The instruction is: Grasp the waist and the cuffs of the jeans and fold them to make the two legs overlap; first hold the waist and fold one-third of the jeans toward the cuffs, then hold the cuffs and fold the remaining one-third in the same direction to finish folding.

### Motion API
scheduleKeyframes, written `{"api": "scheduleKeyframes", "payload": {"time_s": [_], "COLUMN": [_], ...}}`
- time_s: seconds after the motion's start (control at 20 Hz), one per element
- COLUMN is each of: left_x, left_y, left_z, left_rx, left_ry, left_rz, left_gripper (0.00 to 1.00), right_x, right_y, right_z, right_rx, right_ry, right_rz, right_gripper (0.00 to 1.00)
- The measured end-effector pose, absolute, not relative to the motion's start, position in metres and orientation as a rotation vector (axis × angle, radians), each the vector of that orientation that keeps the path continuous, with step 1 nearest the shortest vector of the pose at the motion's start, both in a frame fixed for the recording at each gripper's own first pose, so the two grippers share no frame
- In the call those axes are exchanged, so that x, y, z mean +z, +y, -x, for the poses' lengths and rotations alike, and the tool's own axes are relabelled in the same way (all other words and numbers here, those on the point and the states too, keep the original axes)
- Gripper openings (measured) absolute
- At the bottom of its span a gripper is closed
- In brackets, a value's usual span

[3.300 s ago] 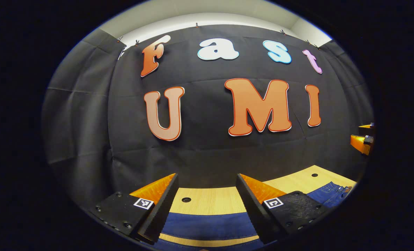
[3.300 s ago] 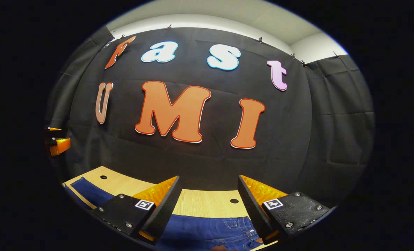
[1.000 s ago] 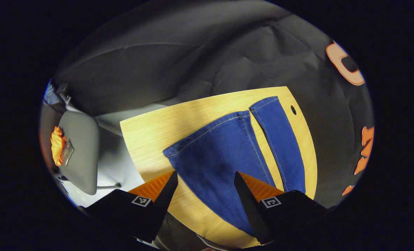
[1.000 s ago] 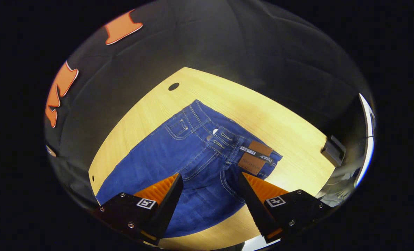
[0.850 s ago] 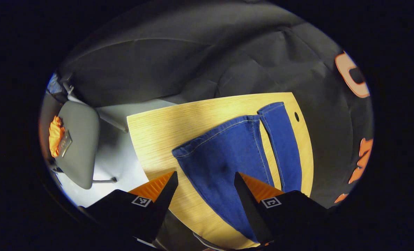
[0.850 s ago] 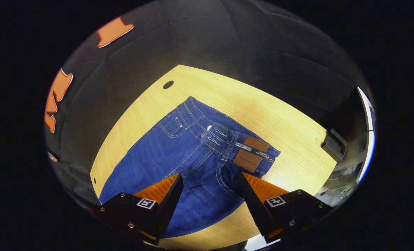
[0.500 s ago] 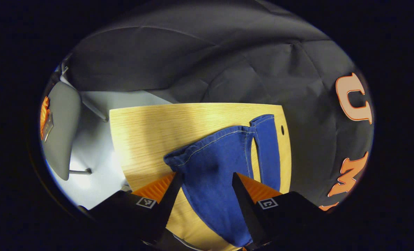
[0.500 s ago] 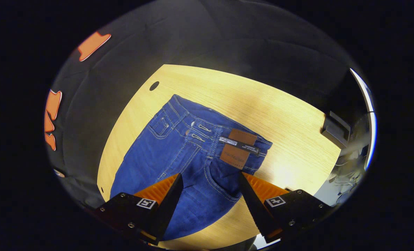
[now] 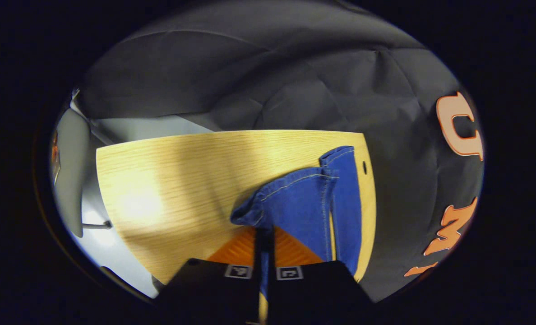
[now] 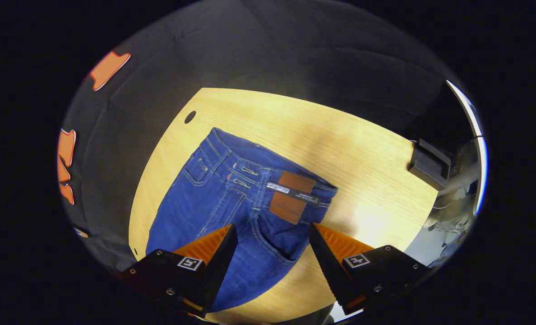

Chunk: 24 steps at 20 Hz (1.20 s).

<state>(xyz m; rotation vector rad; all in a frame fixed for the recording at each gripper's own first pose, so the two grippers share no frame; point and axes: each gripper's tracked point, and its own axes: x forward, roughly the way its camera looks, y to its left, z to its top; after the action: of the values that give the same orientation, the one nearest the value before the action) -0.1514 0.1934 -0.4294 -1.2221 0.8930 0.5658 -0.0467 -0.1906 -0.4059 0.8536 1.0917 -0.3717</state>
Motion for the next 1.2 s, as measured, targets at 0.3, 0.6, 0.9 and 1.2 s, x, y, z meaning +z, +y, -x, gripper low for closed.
{"api": "scheduleKeyframes", "payload": {"time_s": [0.3,0.6,0.9,1.2], "left_x": [-0.423,-0.411,-0.364,-0.312], "left_y": [0.188,0.192,0.186,0.183], "left_z": [0.146,0.141,0.12,0.067], "left_rx": [0.545,0.526,0.41,0.336], "left_ry": [0.912,0.904,0.827,0.73], "left_rz": [1.15,1.117,1.106,1.118], "left_gripper": [0.01,0.01,0.01,0.01], "right_x": [-0.431,-0.442,-0.412,-0.364], "right_y": [-0.19,-0.182,-0.187,-0.175], "right_z": [0.056,0.043,0.028,-0.02], "right_rx": [-0.397,-0.389,-0.368,-0.251], "right_ry": [1.174,1.192,1.024,0.935], "right_rz": [-0.897,-0.859,-1.138,-1.275], "right_gripper": [0.96,0.36,0.2,0.18]}}
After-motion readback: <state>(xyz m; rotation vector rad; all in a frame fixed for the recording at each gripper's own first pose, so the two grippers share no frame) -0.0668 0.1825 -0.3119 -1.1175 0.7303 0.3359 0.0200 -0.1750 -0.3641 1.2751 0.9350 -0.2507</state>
